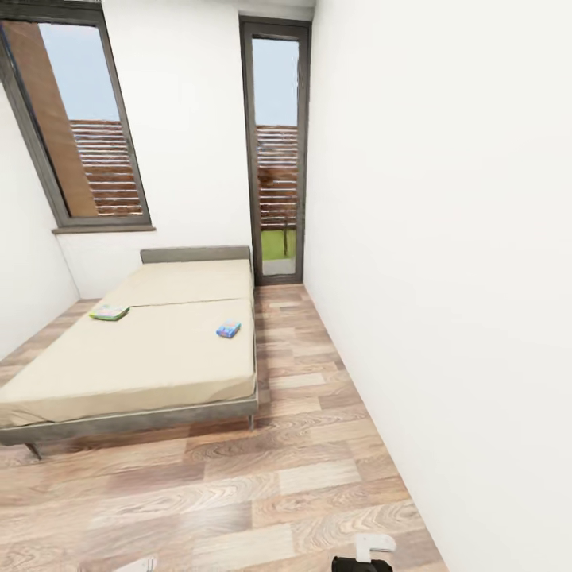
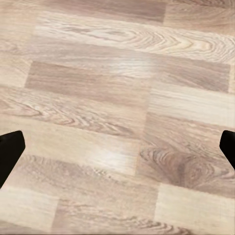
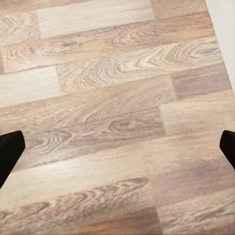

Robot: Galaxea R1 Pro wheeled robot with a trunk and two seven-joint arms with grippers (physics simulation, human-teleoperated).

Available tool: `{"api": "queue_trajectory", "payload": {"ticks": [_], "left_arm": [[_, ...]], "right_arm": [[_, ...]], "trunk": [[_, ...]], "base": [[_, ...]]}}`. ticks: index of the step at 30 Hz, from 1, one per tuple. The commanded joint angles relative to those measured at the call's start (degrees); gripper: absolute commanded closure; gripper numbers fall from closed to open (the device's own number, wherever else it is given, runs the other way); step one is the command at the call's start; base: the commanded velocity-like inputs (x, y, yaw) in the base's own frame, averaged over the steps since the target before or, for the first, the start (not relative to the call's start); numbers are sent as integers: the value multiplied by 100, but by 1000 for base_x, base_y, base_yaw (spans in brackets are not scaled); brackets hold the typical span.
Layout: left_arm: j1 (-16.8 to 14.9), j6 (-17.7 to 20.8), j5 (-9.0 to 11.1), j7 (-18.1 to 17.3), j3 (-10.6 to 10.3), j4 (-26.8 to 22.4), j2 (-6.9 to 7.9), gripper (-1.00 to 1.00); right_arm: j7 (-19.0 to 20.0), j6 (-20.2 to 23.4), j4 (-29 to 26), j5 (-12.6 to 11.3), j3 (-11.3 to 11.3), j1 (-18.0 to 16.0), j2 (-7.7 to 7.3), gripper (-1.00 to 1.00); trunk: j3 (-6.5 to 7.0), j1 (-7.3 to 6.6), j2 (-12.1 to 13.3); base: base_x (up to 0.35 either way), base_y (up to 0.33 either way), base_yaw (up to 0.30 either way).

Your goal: Put all the toys in the child's room - the three board games (two on the bed and one on the table), the two jigsaw puzzles on the table, and the tennis ball on the table - inside the toy box on the table in the child's room.

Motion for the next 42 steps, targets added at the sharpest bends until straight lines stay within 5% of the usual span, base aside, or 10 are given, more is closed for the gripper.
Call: {"api": "queue_trajectory", "payload": {"ticks": [1,42], "left_arm": [[-5,-22,43,9,-19,6,0,-100],[-5,-22,42,9,-19,8,-70,-100]], "right_arm": [[-23,8,-4,7,6,-2,1,-100],[-33,13,87,11,6,-3,1,-100]], "trunk": [[-6,0,-3],[-6,0,-3]], "base": [[0,0,293],[0,0,293]]}}
